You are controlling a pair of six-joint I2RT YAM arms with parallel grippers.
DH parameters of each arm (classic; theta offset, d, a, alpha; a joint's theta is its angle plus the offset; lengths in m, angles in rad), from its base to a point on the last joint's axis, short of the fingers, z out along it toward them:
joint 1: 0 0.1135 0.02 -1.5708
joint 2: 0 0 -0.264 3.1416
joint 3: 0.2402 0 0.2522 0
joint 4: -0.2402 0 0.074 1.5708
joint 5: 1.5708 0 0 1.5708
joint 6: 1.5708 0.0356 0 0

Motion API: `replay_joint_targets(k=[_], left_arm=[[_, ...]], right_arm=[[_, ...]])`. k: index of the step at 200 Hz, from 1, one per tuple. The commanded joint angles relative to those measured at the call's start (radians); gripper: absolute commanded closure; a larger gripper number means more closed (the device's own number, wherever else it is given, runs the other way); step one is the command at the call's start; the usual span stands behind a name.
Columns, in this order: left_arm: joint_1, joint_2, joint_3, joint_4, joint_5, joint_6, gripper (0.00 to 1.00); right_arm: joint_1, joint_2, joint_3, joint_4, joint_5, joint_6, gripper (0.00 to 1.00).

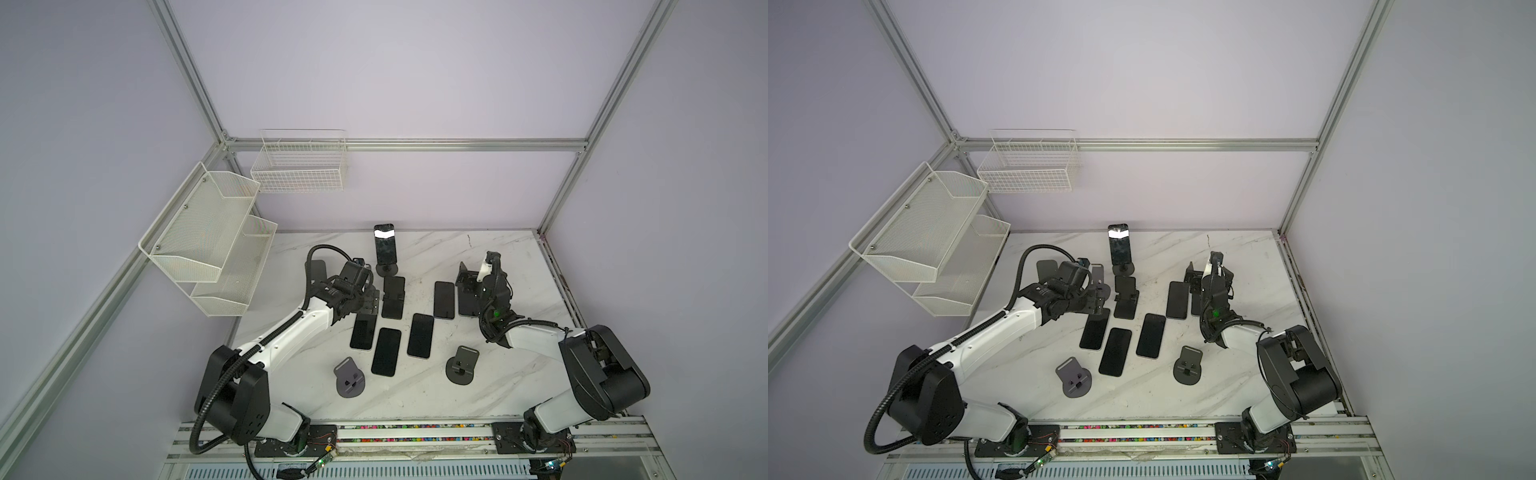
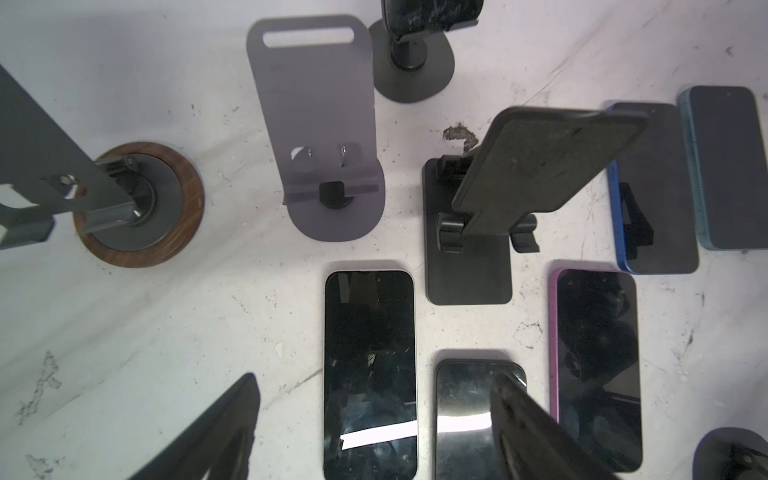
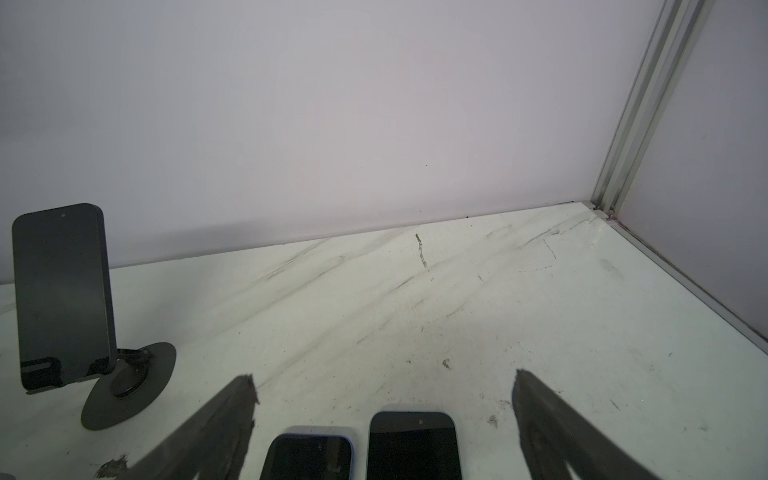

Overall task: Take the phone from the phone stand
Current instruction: 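Raise the left gripper and reach to the black phone on the farthest stand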

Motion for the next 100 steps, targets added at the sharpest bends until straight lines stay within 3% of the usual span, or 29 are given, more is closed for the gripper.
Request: replay_joint_targets(k=[1, 57, 100], left_arm=[[0.005, -0.071, 0.114, 0.003, -0.001, -0.008, 0.13], [0.019, -0.088, 0.158, 0.097, -0.033, -0.028, 0.02], [0.028, 0.069, 0.333, 0.115, -0.02, -0.074, 0.0]], right_arm=[[0.008, 0.008, 0.024, -0.011, 0.018, -0.018, 0.03], [0.01, 0.021, 0.039, -0.028, 0.023, -0.019, 0.03], [0.014, 0.017, 0.033, -0.02, 0.032, -0.02, 0.03]])
